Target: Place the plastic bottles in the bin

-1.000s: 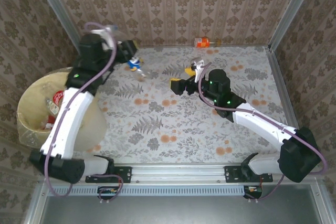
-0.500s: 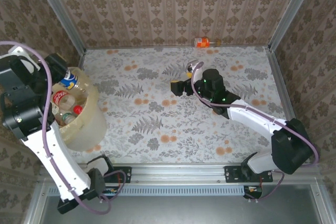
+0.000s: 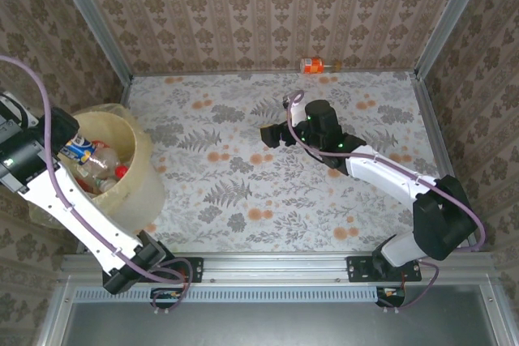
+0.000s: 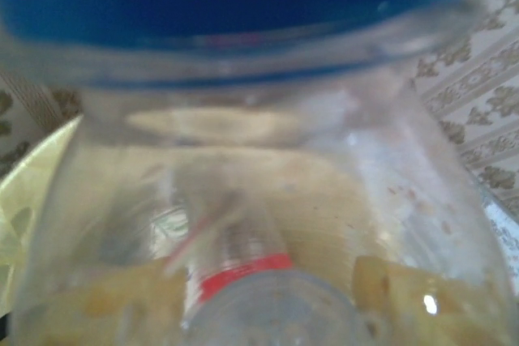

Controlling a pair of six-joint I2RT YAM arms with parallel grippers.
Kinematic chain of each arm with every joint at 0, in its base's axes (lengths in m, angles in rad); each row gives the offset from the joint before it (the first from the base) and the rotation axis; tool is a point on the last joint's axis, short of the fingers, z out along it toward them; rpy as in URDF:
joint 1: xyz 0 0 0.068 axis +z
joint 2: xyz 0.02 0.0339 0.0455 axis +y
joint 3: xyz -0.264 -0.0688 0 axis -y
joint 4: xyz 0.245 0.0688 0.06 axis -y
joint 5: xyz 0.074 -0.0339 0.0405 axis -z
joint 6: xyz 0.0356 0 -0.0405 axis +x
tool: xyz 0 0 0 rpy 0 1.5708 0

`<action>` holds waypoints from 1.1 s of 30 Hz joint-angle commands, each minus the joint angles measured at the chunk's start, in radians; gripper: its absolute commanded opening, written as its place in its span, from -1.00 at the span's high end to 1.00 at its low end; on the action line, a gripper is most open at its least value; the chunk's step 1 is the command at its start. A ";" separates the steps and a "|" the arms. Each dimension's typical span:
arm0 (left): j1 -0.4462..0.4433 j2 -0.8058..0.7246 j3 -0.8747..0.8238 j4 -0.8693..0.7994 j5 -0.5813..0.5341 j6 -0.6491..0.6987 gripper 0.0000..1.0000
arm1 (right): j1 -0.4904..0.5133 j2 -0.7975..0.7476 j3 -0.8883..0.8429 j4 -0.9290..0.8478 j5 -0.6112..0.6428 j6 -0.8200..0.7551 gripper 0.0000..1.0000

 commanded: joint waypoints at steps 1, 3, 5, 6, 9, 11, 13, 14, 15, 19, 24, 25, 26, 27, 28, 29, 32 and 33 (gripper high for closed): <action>0.021 -0.003 -0.042 -0.050 -0.077 0.062 -0.16 | -0.005 0.015 0.039 -0.044 0.011 -0.018 -1.00; 0.023 0.006 -0.068 -0.061 -0.097 0.076 -0.22 | -0.005 0.022 0.045 -0.051 0.011 -0.017 -1.00; 0.023 0.008 -0.099 -0.057 -0.115 0.076 -0.24 | -0.004 0.031 0.055 -0.064 0.008 -0.014 -1.00; 0.023 0.008 -0.114 -0.054 -0.129 0.074 -0.26 | -0.004 0.035 0.059 -0.069 0.008 -0.013 -1.00; 0.023 0.023 -0.120 -0.060 -0.151 0.075 -0.33 | -0.004 0.042 0.066 -0.077 0.008 -0.012 -1.00; 0.023 0.035 -0.115 -0.066 -0.154 0.074 -0.47 | -0.004 0.048 0.069 -0.082 0.008 -0.012 -1.00; 0.020 0.039 -0.097 -0.066 -0.173 0.075 -0.73 | -0.005 0.057 0.080 -0.093 0.008 -0.012 -1.00; 0.017 0.040 -0.086 -0.064 -0.183 0.077 -0.79 | -0.005 0.061 0.084 -0.099 0.008 -0.012 -1.00; 0.012 0.042 -0.067 -0.068 -0.192 0.078 -0.84 | -0.005 0.066 0.091 -0.105 0.008 -0.010 -1.00; -0.002 0.047 0.016 -0.064 -0.168 0.071 -0.95 | -0.002 0.080 0.105 -0.109 0.008 0.001 -1.00; -0.015 0.044 0.022 0.015 -0.050 0.036 -1.00 | 0.002 0.091 0.113 -0.113 0.008 0.010 -1.00; -0.019 0.047 0.003 0.042 -0.004 0.029 -1.00 | 0.002 0.092 0.115 -0.116 0.007 0.011 -1.00; -0.024 0.053 -0.016 0.061 0.015 0.022 -1.00 | 0.004 0.094 0.116 -0.118 0.009 0.012 -1.00; -0.032 0.063 -0.028 0.069 0.007 0.014 -1.00 | 0.003 0.094 0.116 -0.120 0.009 0.012 -1.00; -0.041 0.074 -0.044 0.072 -0.012 0.011 -1.00 | 0.005 0.093 0.116 -0.123 0.010 0.013 -1.00; -0.045 0.079 -0.064 0.079 -0.026 0.006 -1.00 | 0.005 0.092 0.116 -0.126 0.011 0.012 -1.00; -0.059 0.056 -0.192 0.128 -0.062 -0.014 -1.00 | 0.004 0.088 0.104 -0.127 0.019 0.014 -1.00; -0.061 0.042 -0.251 0.143 -0.067 -0.023 -1.00 | 0.005 0.085 0.100 -0.125 0.022 0.014 -1.00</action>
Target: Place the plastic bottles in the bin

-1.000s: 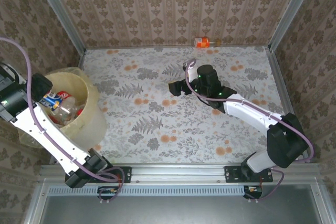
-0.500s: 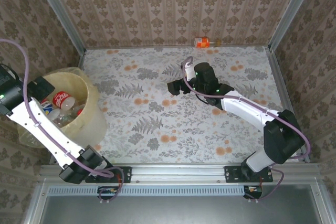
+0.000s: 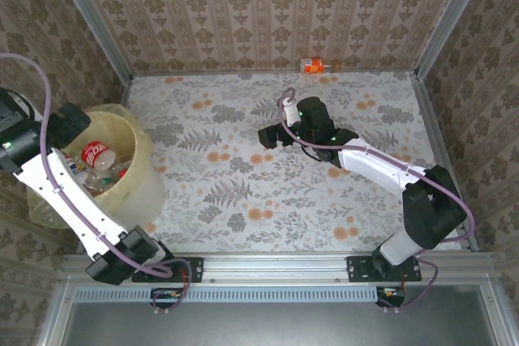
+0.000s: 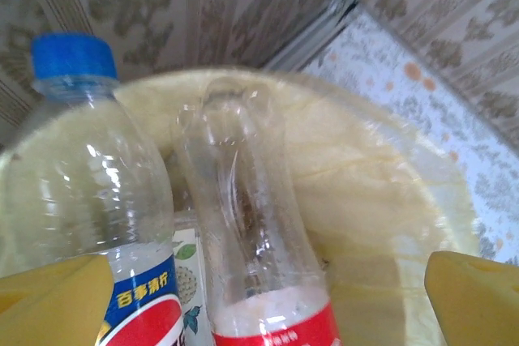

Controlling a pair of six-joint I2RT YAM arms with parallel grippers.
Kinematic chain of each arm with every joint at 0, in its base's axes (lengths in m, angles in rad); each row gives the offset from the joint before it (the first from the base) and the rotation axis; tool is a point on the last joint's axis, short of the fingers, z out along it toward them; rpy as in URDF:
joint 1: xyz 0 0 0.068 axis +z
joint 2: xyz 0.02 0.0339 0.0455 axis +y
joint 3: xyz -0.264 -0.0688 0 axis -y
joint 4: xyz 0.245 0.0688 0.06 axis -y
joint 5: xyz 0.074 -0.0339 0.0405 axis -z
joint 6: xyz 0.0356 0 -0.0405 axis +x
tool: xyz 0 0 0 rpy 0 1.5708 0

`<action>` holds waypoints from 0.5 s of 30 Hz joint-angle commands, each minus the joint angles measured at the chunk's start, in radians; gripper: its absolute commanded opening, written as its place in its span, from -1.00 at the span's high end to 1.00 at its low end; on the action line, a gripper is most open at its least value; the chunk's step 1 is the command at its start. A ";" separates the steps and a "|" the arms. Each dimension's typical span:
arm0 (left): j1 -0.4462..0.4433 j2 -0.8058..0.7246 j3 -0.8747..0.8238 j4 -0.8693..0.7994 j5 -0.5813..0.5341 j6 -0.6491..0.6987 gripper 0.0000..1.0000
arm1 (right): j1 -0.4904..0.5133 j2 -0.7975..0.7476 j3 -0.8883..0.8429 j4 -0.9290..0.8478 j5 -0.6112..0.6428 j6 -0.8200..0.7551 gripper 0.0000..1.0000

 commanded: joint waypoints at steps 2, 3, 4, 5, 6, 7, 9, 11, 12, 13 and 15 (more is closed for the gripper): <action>-0.026 -0.034 -0.181 0.070 -0.006 -0.051 -1.00 | 0.004 -0.003 0.018 -0.015 0.023 0.015 -1.00; -0.046 -0.047 -0.218 0.073 -0.013 -0.054 -1.00 | 0.004 -0.003 0.019 -0.017 0.023 0.013 -1.00; -0.074 -0.058 -0.239 0.075 -0.028 -0.055 -1.00 | 0.004 -0.002 0.020 -0.020 0.022 0.012 -1.00; -0.097 -0.064 -0.245 0.071 -0.043 -0.056 -1.00 | 0.004 0.001 0.024 -0.023 0.023 0.009 -1.00; -0.124 -0.070 -0.244 0.063 -0.061 -0.056 -1.00 | 0.004 0.003 0.029 -0.026 0.022 0.005 -1.00; -0.146 -0.074 -0.236 0.052 -0.082 -0.056 -1.00 | 0.004 0.005 0.033 -0.028 0.024 0.002 -1.00; -0.167 -0.076 -0.202 0.034 -0.113 -0.059 -1.00 | 0.005 0.009 0.038 -0.028 0.024 0.002 -1.00; -0.174 -0.077 -0.149 0.024 -0.134 -0.061 -1.00 | 0.005 0.011 0.040 -0.022 0.024 0.006 -1.00; -0.180 -0.073 -0.109 0.015 -0.146 -0.062 -1.00 | 0.005 0.009 0.039 -0.017 0.023 0.008 -1.00; -0.192 -0.070 -0.067 0.004 -0.163 -0.065 -1.00 | 0.004 0.007 0.038 -0.013 0.023 0.009 -1.00; -0.229 -0.064 0.015 -0.005 -0.198 -0.071 -1.00 | 0.004 -0.003 0.035 0.003 0.025 0.012 -1.00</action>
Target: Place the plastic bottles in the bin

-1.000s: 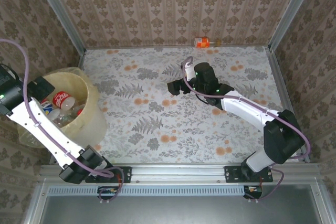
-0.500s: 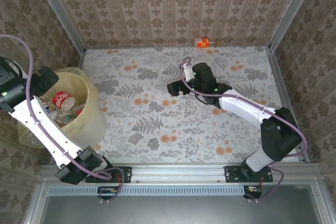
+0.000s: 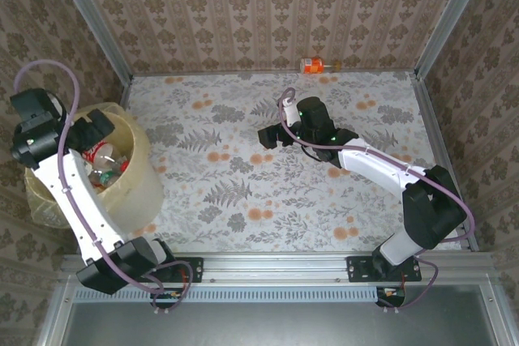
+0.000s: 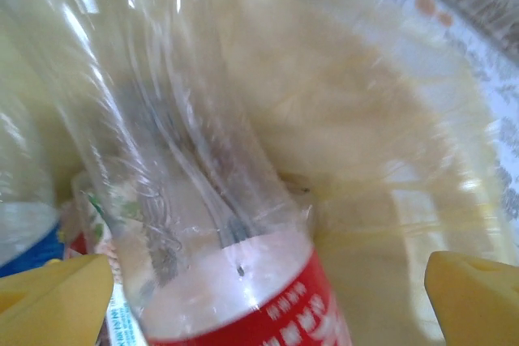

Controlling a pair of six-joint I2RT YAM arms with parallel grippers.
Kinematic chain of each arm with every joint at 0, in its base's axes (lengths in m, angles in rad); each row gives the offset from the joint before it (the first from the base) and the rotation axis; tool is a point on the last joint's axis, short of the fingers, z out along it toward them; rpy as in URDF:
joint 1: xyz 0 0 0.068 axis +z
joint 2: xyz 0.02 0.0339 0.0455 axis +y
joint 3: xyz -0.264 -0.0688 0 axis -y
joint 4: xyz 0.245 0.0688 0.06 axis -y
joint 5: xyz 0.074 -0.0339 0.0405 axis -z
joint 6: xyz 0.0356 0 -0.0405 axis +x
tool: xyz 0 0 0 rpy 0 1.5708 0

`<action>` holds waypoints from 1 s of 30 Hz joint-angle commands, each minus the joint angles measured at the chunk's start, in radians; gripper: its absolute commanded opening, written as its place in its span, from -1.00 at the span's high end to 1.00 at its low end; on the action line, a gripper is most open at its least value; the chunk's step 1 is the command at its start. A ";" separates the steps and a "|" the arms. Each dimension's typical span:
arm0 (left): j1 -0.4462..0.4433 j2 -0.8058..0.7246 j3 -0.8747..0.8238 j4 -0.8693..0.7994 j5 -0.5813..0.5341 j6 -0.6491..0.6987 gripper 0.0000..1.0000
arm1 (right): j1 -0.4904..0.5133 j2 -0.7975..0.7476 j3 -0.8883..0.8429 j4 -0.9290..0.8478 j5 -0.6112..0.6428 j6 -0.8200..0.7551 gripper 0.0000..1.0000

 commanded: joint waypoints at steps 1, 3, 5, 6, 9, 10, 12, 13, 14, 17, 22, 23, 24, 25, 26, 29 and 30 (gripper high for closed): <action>-0.066 -0.010 0.144 -0.027 -0.093 -0.030 -1.00 | 0.001 -0.009 0.031 0.015 0.027 0.011 -1.00; -0.135 -0.010 0.199 -0.020 -0.146 -0.045 -1.00 | -0.009 -0.019 0.030 0.036 0.032 0.014 -1.00; -0.226 -0.007 0.237 -0.006 -0.217 -0.063 -1.00 | -0.031 -0.021 0.035 0.050 0.036 0.028 -1.00; -0.279 -0.005 0.244 0.012 -0.248 -0.070 -1.00 | -0.047 -0.019 0.037 0.058 0.036 0.041 -1.00; -0.446 -0.001 0.235 0.089 -0.312 -0.085 -1.00 | -0.103 0.009 0.059 0.065 0.043 0.084 -1.00; -0.493 0.002 0.228 0.116 -0.322 -0.088 -1.00 | -0.124 0.022 0.070 0.059 0.044 0.101 -1.00; -0.591 0.013 0.205 0.188 -0.335 -0.090 -1.00 | -0.169 0.059 0.102 0.039 0.045 0.139 -1.00; -0.641 0.021 0.190 0.231 -0.337 -0.092 -1.00 | -0.193 0.078 0.118 0.026 0.045 0.158 -1.00; -0.679 0.027 0.171 0.272 -0.341 -0.093 -1.00 | -0.209 0.095 0.133 0.016 0.044 0.169 -1.00; -0.776 0.062 0.101 0.454 -0.268 -0.084 -1.00 | -0.275 0.155 0.186 -0.018 0.042 0.211 -1.00; -0.854 0.177 -0.021 0.779 -0.122 -0.092 -1.00 | -0.398 0.269 0.300 -0.062 -0.020 0.344 -1.00; -0.860 0.205 -0.032 0.831 -0.108 -0.095 -1.00 | -0.416 0.289 0.317 -0.061 -0.030 0.364 -1.00; -0.869 0.243 -0.038 0.877 -0.105 -0.098 -1.00 | -0.436 0.306 0.335 -0.059 -0.031 0.385 -1.00; -0.875 0.282 -0.034 0.913 -0.100 -0.097 -1.00 | -0.451 0.322 0.350 -0.049 -0.029 0.393 -1.00; -0.881 0.320 -0.021 0.934 -0.106 -0.100 -1.00 | -0.463 0.338 0.360 -0.040 -0.025 0.396 -1.00; -0.892 0.449 0.034 1.000 -0.095 -0.096 -1.00 | -0.498 0.385 0.404 -0.019 -0.013 0.394 -1.00; -0.894 0.489 0.036 1.050 -0.084 -0.104 -1.00 | -0.510 0.406 0.428 -0.022 -0.009 0.392 -1.00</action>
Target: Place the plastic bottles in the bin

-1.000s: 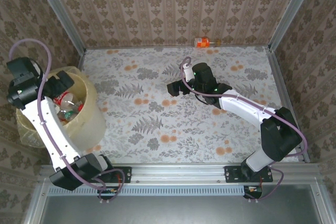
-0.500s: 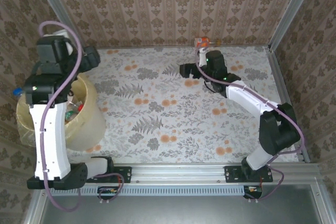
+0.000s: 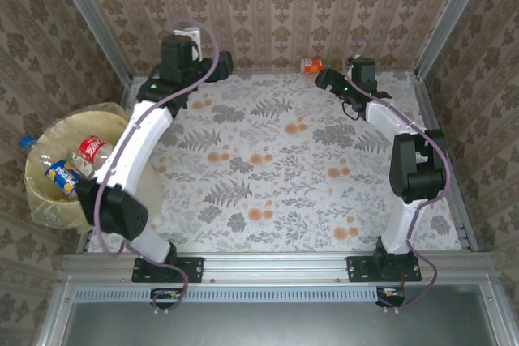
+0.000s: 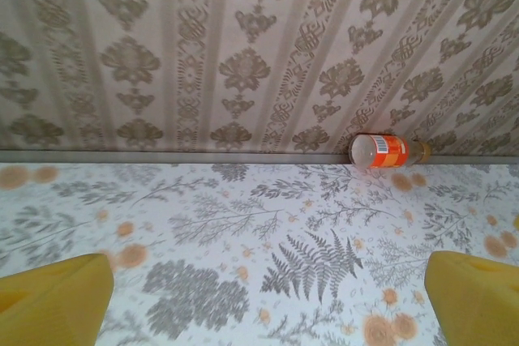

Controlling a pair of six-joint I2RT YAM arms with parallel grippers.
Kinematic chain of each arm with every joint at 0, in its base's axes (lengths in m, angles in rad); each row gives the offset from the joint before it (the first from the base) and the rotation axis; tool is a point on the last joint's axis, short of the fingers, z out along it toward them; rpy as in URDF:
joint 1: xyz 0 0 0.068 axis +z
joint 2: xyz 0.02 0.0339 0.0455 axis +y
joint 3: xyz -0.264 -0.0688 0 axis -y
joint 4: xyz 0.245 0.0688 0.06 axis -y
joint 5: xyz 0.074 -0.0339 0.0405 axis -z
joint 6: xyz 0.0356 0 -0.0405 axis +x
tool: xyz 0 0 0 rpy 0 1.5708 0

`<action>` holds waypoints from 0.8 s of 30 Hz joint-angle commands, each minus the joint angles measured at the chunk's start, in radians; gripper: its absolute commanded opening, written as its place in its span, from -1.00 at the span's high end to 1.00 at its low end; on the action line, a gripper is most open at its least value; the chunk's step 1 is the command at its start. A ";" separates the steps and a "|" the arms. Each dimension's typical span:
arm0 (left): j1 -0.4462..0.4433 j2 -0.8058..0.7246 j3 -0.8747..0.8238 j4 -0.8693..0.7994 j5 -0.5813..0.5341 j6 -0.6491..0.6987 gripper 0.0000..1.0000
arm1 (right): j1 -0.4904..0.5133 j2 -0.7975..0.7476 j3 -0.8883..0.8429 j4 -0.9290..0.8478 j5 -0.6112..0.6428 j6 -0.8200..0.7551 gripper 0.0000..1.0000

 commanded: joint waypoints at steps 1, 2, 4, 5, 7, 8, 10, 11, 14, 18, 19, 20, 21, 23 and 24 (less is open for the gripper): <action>-0.009 0.101 0.039 0.239 0.063 -0.032 -1.00 | -0.023 0.063 0.091 0.002 -0.004 0.039 -1.00; -0.010 0.140 0.041 0.283 0.075 -0.038 -1.00 | -0.032 0.085 0.114 0.003 -0.004 0.043 -1.00; -0.009 0.238 0.084 0.356 0.098 -0.065 -1.00 | -0.054 0.144 0.172 0.001 -0.009 0.069 -1.00; -0.011 0.284 0.115 0.376 0.103 -0.072 -1.00 | -0.062 0.171 0.202 -0.001 -0.019 0.078 -1.00; -0.011 0.396 0.204 0.395 0.107 -0.091 -1.00 | -0.072 0.237 0.286 -0.021 -0.019 0.094 -1.00; -0.011 0.445 0.248 0.401 0.109 -0.093 -1.00 | -0.075 0.266 0.323 -0.033 -0.016 0.095 -1.00; -0.011 0.546 0.353 0.408 0.106 -0.113 -1.00 | -0.081 0.337 0.423 -0.074 -0.009 0.103 -1.00; -0.011 0.586 0.395 0.419 0.113 -0.125 -1.00 | -0.083 0.366 0.464 -0.092 -0.007 0.103 -1.00; -0.013 0.720 0.520 0.497 0.148 -0.161 -1.00 | -0.091 0.462 0.596 -0.116 -0.013 0.115 -1.00; -0.012 0.912 0.698 0.645 0.207 -0.197 -1.00 | -0.106 0.625 0.828 -0.172 -0.050 0.128 -1.00; -0.011 0.962 0.756 0.655 0.216 -0.206 -1.00 | -0.110 0.678 0.910 -0.207 -0.055 0.124 -1.00; -0.012 1.003 0.811 0.652 0.223 -0.218 -1.00 | -0.111 0.721 0.983 -0.240 -0.058 0.113 -1.00; -0.012 1.049 0.875 0.645 0.232 -0.232 -1.00 | -0.112 0.775 1.079 -0.284 -0.059 0.100 -1.00; -0.010 1.120 0.976 0.637 0.264 -0.252 -1.00 | -0.117 0.881 1.253 -0.356 -0.068 0.100 -1.00; -0.006 1.146 1.004 0.643 0.280 -0.269 -1.00 | -0.122 0.942 1.356 -0.383 -0.079 0.115 -1.00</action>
